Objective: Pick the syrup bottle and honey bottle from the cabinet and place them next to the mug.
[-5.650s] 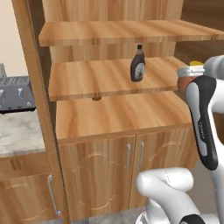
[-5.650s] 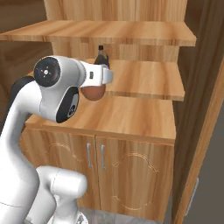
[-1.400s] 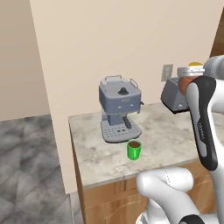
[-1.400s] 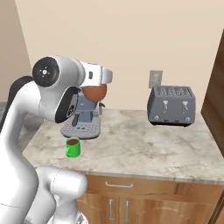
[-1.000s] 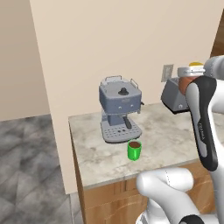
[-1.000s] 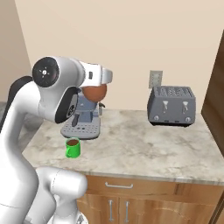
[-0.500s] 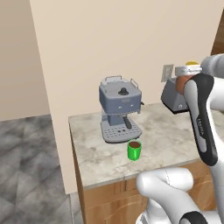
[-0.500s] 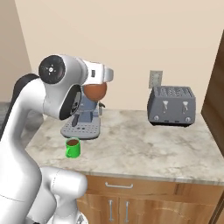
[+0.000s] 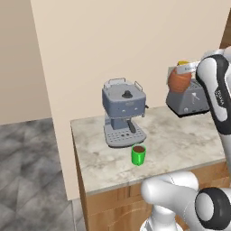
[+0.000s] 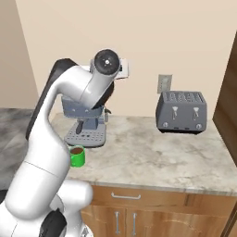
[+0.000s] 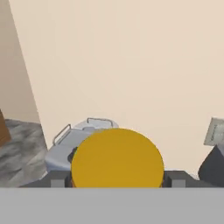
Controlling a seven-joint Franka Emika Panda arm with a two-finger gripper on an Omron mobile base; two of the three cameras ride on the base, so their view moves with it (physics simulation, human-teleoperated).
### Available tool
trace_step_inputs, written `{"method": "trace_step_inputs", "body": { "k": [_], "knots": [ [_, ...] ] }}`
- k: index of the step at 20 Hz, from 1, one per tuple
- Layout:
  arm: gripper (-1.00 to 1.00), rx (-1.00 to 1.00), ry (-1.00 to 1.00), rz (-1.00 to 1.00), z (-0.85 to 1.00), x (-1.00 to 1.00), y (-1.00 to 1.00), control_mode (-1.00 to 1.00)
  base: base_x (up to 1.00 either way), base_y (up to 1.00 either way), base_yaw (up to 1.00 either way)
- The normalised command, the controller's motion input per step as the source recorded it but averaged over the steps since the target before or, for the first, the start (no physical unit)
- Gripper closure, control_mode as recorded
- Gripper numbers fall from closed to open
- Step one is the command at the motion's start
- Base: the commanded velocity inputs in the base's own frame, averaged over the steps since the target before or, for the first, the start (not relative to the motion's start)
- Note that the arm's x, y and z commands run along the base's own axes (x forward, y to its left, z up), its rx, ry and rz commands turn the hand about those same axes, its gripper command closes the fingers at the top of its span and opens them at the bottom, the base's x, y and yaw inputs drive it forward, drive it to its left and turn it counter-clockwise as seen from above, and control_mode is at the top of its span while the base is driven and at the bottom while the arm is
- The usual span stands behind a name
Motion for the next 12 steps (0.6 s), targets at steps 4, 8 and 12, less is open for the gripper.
{"method": "trace_step_inputs", "body": {
  "k": [4,8,12],
  "knots": [
    [1.00,-0.01,-0.04,0.42,-0.22,0.24,0.00,-1.00,0.00,0.00,0.00],
    [1.00,-0.03,-0.06,0.40,-0.39,0.04,0.00,-1.00,0.00,0.00,0.00],
    [1.00,-0.03,0.00,0.29,-0.36,0.00,0.00,-1.00,0.00,0.00,0.00]
  ]
}}
